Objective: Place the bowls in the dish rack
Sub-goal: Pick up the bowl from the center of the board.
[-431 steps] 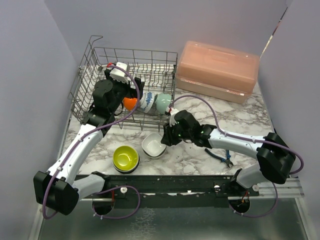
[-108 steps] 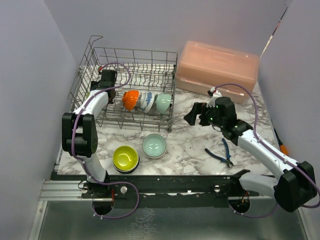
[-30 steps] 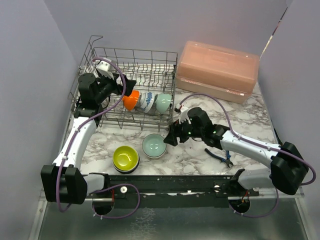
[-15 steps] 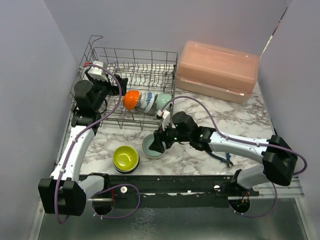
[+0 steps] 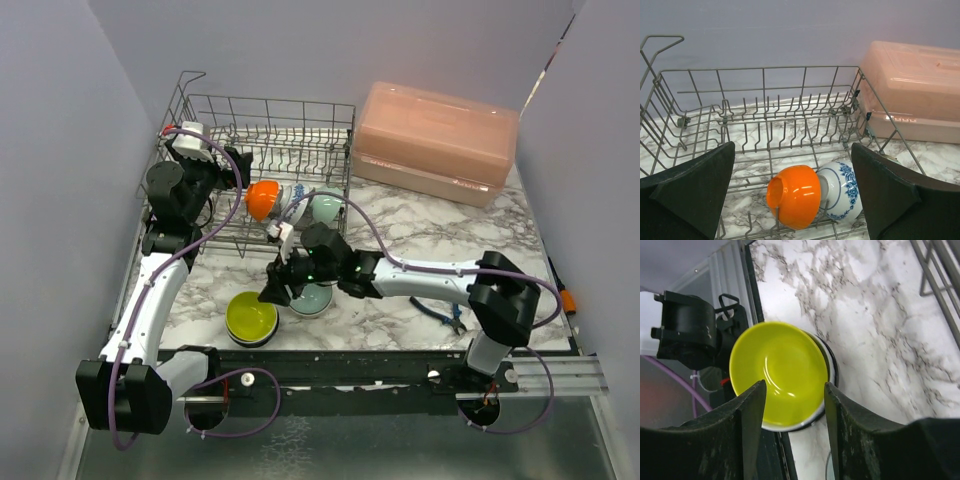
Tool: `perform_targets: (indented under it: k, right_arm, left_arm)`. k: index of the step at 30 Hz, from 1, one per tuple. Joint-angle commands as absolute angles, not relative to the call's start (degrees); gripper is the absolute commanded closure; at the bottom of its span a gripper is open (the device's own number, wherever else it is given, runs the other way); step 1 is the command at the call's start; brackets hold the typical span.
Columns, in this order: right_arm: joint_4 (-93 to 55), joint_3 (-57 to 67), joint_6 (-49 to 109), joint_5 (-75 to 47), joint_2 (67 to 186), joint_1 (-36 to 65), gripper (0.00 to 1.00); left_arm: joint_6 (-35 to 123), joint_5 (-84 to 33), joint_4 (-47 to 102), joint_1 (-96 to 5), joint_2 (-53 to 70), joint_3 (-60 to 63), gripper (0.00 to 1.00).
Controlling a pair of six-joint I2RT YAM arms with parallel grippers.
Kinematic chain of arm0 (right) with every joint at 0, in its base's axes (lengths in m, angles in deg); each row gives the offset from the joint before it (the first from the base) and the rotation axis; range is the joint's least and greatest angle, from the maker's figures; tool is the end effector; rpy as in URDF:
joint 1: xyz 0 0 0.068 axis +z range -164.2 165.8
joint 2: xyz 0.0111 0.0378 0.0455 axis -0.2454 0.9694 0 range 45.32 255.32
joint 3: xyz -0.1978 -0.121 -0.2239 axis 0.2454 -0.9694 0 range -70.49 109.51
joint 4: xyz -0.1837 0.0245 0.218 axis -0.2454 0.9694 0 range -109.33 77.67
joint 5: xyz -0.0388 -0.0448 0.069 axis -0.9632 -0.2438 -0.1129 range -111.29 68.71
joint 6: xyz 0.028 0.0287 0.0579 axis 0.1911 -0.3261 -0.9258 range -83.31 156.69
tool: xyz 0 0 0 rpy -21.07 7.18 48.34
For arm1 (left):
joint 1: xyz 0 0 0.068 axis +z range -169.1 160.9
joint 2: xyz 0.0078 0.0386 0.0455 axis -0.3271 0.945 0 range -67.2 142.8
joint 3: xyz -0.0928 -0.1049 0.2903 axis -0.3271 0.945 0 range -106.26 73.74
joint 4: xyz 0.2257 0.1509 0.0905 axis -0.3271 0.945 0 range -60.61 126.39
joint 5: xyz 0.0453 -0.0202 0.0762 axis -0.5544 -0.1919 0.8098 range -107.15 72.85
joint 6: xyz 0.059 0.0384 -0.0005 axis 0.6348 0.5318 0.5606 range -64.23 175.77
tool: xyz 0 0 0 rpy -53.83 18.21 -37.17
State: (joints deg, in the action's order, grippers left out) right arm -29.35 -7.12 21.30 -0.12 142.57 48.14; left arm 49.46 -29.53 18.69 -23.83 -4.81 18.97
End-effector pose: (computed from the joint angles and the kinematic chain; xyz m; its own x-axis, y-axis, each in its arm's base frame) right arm 0.1835 0.3952 0.2729 -0.4409 -0.3082 -0.8430 -0.8943 0.2304 0.3835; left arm 0.2790 -0.0355 0.4230 0.0209 -0.1094 -0.9938 0.2981 0.9495 -0.0982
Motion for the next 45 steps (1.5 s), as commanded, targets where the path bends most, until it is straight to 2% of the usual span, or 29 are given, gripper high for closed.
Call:
perform_targets:
  k: [1, 7, 20, 27, 40, 45]
  right_arm:
    - [-32.5, -2.1, 22.2, 1.1, 147.6, 50.5, 0.47]
    - [-30.9, 2.6, 23.5, 0.7, 152.7, 52.3, 0.50]
    - [-24.9, 8.6, 26.4, -2.6, 159.6, 53.1, 0.50]
    - [-24.9, 5.8, 27.8, -5.6, 155.9, 53.6, 0.38]
    - [-24.8, -1.1, 25.6, -0.8, 146.4, 54.1, 0.34]
    - [-24.1, -0.1, 26.3, 2.5, 147.1, 56.0, 0.33]
  left_arm:
    - [50.1, -28.6, 17.4, -24.0, -5.4, 19.8, 0.01]
    - [50.3, -28.6, 17.5, -24.1, -5.3, 19.8, 0.01]
    - [50.6, -29.1, 17.5, -24.1, -5.3, 19.7, 0.01]
    - [50.8, -29.0, 17.7, -24.0, -5.3, 19.6, 0.01]
    - [50.6, -28.4, 18.0, -24.0, -5.2, 19.4, 0.01]
    - [50.5, -27.7, 18.0, -24.1, -5.0, 19.6, 0.01]
